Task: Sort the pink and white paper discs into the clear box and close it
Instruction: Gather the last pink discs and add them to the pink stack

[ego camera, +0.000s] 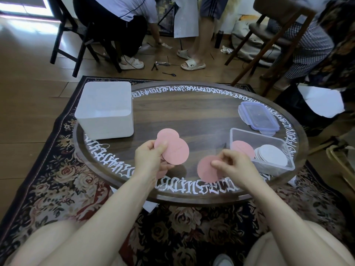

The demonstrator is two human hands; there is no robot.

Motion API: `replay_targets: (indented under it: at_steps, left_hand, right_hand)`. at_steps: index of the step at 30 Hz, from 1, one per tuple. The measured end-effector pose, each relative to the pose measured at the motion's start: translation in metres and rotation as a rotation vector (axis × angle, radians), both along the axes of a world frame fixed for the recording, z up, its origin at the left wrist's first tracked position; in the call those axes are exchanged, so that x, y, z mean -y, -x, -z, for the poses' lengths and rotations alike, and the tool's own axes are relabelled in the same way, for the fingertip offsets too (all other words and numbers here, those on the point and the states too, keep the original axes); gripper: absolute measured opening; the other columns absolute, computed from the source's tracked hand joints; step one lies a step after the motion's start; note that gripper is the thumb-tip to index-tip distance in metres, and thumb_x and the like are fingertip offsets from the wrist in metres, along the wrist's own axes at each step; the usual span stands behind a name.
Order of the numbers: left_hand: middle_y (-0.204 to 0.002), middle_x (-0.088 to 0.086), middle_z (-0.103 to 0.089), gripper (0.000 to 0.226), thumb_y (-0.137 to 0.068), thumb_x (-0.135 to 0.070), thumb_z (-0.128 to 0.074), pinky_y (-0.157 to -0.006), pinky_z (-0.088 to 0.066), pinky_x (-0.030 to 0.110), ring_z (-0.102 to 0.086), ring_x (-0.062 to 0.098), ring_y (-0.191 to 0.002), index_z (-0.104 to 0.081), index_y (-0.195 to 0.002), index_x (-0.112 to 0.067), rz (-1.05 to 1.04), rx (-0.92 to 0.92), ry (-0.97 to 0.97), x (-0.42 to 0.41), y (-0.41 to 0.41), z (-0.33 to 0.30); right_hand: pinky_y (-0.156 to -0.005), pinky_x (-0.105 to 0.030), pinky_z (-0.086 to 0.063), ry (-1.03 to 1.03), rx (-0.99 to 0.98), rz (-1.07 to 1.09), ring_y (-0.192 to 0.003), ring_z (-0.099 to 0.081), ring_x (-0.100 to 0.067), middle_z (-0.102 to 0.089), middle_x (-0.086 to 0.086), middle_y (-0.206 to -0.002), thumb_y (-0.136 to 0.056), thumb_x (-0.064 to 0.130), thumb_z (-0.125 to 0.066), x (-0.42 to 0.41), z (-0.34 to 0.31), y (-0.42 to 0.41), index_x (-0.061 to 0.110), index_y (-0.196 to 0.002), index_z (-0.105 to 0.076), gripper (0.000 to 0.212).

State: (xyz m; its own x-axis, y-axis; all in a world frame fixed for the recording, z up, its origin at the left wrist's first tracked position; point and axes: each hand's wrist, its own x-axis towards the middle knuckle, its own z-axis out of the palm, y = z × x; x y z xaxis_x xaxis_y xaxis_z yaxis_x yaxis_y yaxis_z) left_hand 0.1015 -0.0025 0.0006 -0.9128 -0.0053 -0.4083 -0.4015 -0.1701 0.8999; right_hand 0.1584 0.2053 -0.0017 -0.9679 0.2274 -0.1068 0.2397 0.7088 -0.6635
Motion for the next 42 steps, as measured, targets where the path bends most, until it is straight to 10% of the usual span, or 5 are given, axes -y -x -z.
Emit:
replay_targets:
  at_steps: [4, 15, 20, 27, 42]
  left_hand:
    - [-0.103, 0.020, -0.063, 0.007, -0.093, -0.016, -0.058, -0.044, -0.056, 0.026, -0.067, 0.029, -0.075, -0.061, -0.092, -0.010, 0.032, -0.002, -0.001, -0.001, 0.000, 0.001]
    - [-0.090, 0.010, -0.071, 0.020, -0.085, -0.003, -0.065, -0.051, -0.057, 0.030, -0.069, 0.021, -0.073, -0.061, -0.105, -0.005, 0.340, -0.171, -0.009, -0.012, -0.006, 0.007]
    - [-0.079, -0.009, -0.071, 0.011, -0.082, -0.018, -0.069, -0.073, -0.054, 0.035, -0.067, 0.014, -0.075, -0.064, -0.090, -0.025, 0.468, -0.565, 0.429, -0.014, -0.011, 0.012]
    - [-0.069, 0.000, -0.059, 0.019, -0.082, -0.033, -0.062, -0.054, -0.038, 0.031, -0.057, 0.027, -0.070, -0.058, -0.083, -0.014, 0.506, -1.176, 1.257, -0.010, -0.009, 0.014]
    - [-0.100, 0.001, -0.059, 0.021, -0.094, -0.029, -0.051, -0.085, -0.041, 0.036, -0.054, 0.020, -0.100, -0.061, -0.106, -0.016, 0.746, -0.830, 0.983, -0.013, -0.006, 0.029]
  right_hand:
    - [-0.043, -0.014, -0.033, 0.491, -0.020, 0.072, -0.041, -0.040, -0.005, -0.049, -0.002, -0.056, -0.091, 0.010, -0.060, 0.008, -0.003, 0.000, 0.011, -0.069, -0.057, 0.023]
    - [-0.043, -0.017, -0.037, 0.502, -0.008, 0.073, -0.042, -0.047, -0.010, -0.062, -0.001, -0.058, -0.083, 0.019, -0.072, 0.018, 0.009, 0.002, 0.010, -0.084, -0.059, 0.016]
    - [-0.063, -0.019, -0.045, 0.328, -0.080, -0.108, -0.065, -0.054, -0.009, -0.064, 0.001, -0.082, -0.082, 0.020, -0.073, 0.017, 0.016, 0.001, 0.025, -0.090, -0.068, 0.011]
    - [-0.057, -0.026, -0.039, 0.103, -0.261, -0.168, -0.055, -0.043, -0.006, -0.056, 0.005, -0.062, -0.079, 0.016, -0.074, 0.016, 0.022, 0.004, 0.015, -0.072, -0.063, 0.013]
    - [-0.062, -0.016, -0.036, -0.035, -0.259, -0.273, -0.065, -0.048, -0.005, -0.056, 0.005, -0.074, -0.077, 0.013, -0.074, 0.020, 0.023, 0.004, 0.020, -0.078, -0.061, 0.015]
